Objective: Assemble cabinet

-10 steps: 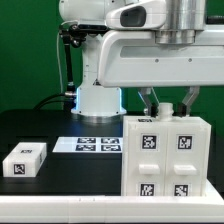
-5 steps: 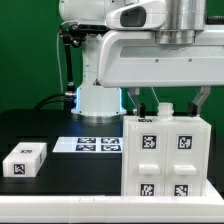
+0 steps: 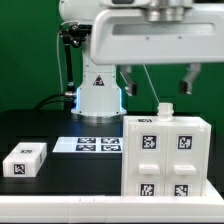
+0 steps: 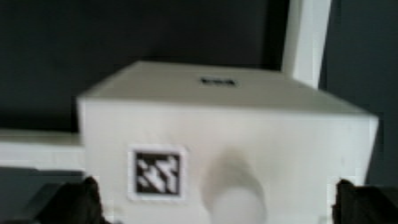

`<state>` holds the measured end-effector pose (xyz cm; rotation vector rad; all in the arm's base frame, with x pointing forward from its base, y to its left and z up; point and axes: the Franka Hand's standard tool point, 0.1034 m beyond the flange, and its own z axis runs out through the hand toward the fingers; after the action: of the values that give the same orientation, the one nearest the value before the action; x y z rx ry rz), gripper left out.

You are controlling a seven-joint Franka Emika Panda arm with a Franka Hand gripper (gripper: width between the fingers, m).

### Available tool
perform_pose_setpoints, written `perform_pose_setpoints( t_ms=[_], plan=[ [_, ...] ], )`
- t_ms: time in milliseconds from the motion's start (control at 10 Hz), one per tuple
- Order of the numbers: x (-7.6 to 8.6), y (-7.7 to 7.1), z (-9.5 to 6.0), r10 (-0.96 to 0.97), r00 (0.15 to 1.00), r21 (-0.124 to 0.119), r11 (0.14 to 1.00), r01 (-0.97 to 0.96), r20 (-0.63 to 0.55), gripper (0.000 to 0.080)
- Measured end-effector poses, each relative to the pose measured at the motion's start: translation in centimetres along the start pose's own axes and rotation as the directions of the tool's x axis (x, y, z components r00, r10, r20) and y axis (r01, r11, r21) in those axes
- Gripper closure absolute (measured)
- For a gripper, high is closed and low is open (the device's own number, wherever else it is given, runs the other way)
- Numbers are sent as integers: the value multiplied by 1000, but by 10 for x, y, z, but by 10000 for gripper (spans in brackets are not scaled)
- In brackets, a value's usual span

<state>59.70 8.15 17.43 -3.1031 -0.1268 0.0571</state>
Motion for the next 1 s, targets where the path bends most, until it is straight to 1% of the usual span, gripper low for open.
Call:
perform_pose_setpoints(
  t_ms=[100, 200, 300, 500, 600, 700, 800, 1000],
  plan=[
    [-12, 11, -1, 15, 1000, 1, 1000, -15, -3, 150],
    [-16, 21, 0, 21, 1000, -3, 1000, -21, -22, 150],
    [-16, 25, 3, 27, 999, -5, 1000, -27, -26, 150],
    [-16, 22, 3, 24, 999, -5, 1000, -24, -26, 150],
    [-15, 27, 6, 41, 999, -3, 999, -41, -36, 150],
    [-21, 44, 18, 85, 995, -9, 996, -86, -53, 150],
    [-31, 62, 24, 97, 994, -16, 995, -98, -43, 150],
    [-53, 104, 35, 135, 988, -32, 990, -138, -76, 150]
  ],
)
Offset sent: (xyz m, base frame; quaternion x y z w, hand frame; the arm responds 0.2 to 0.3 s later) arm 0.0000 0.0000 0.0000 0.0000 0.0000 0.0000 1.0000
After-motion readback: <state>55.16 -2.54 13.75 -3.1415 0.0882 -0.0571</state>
